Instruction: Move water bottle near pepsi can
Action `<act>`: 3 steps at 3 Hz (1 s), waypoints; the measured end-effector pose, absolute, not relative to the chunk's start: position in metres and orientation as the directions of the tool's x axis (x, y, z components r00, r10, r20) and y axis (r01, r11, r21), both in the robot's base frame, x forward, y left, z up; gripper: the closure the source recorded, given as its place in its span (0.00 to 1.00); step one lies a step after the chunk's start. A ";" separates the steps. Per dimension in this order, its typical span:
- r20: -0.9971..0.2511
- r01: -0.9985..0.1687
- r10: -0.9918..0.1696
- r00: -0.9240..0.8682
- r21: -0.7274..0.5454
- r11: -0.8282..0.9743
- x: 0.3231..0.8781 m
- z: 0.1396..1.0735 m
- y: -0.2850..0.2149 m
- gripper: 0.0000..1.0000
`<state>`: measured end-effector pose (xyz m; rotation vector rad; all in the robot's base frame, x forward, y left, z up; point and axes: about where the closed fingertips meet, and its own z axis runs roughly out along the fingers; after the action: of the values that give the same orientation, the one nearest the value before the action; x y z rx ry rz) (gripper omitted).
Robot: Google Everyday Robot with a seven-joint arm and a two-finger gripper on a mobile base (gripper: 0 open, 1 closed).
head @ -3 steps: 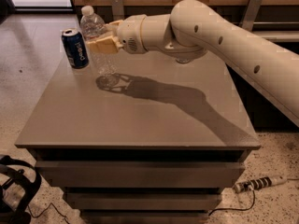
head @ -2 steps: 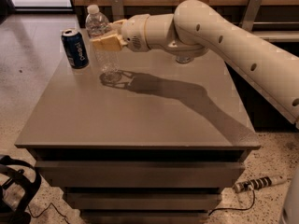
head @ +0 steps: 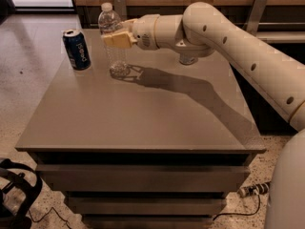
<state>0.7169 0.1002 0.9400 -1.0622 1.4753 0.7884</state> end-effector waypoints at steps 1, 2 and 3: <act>-0.975 -0.905 -0.224 -0.013 -0.083 0.416 0.723 0.930 0.103 1.00; -0.974 -0.894 -0.225 -0.033 -0.072 0.442 0.726 0.914 0.110 1.00; -0.980 -0.890 -0.195 -0.035 -0.058 0.451 0.728 0.904 0.115 1.00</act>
Offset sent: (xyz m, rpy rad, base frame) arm 0.0132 0.0154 -0.0454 -0.0315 0.0357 -0.1190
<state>0.7279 0.1152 0.9042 -0.9904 1.5297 0.7422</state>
